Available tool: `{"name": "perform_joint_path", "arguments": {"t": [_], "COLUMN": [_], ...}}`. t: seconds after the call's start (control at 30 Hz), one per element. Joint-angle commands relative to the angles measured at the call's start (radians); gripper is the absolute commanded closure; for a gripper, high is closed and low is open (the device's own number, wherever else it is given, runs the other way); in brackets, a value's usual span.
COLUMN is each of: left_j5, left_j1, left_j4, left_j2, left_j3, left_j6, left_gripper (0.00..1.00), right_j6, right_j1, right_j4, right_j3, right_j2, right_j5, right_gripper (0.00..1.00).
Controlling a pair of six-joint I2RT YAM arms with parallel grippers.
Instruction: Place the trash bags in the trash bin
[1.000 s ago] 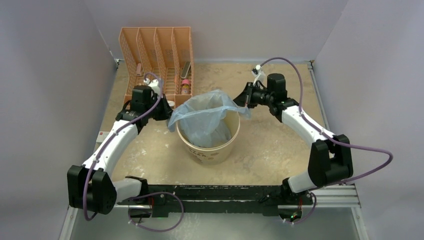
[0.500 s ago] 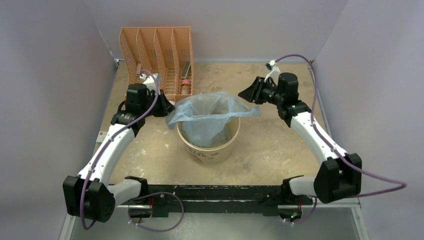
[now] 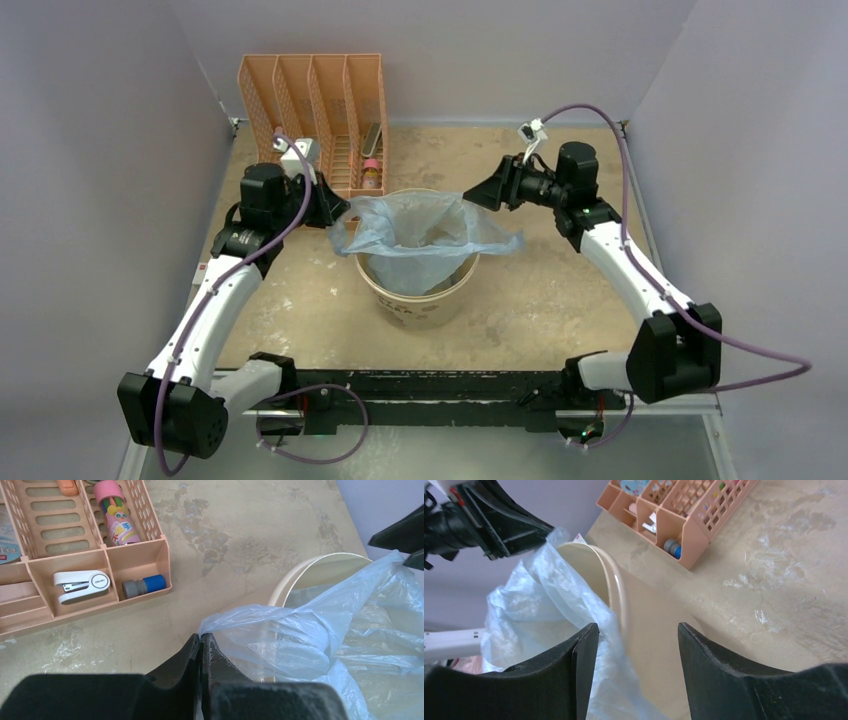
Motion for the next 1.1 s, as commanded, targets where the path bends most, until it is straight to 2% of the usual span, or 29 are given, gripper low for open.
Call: {"name": "perform_joint_path", "arguments": {"t": [0.0,0.07,0.27,0.37,0.43,0.5,0.53,0.7,0.93,1.07], "left_j5": [0.026,0.026,0.043,0.044,0.044,0.044,0.044,-0.013,0.0,0.003], "left_j1": [0.006,0.006,0.006,0.006,0.006,0.006,0.006,0.006,0.006,0.006], "left_j4": [0.031,0.033,0.012,0.011,0.011,0.013,0.015,0.006,0.008,0.012], "left_j2": [0.001,0.003,0.017,0.015,0.014,0.015,0.017,0.065,0.097,0.053], "left_j3": [0.047,0.046,0.067,0.067,0.065,0.065,0.065,0.077,0.019,-0.034], "left_j6": [0.028,0.028,0.033,0.036,0.037,0.038,0.04,0.033,0.005,-0.004], "left_gripper": [1.0,1.0,1.0,1.0,1.0,1.0,1.0,1.0,1.0,1.0], "right_j6": [-0.107,-0.095,-0.054,-0.026,-0.014,-0.009,0.004,0.057,-0.035,-0.074], "right_j1": [0.002,0.003,0.002,0.001,0.002,0.002,0.003,0.002,0.003,0.002], "right_j4": [0.005,0.051,0.074,0.104,0.109,0.121,0.125,0.088,-0.061,-0.072], "right_j3": [0.037,0.015,0.013,0.007,0.007,0.009,0.009,0.024,0.059,0.032], "right_j2": [0.054,0.057,0.04,0.045,0.054,0.062,0.065,0.1,0.187,0.168], "right_j5": [-0.154,-0.203,-0.148,-0.161,-0.175,-0.186,-0.179,0.032,0.036,-0.039], "right_gripper": [0.39,0.44,0.59,0.79,0.84,0.97,1.0,1.0,1.0,0.96]}}
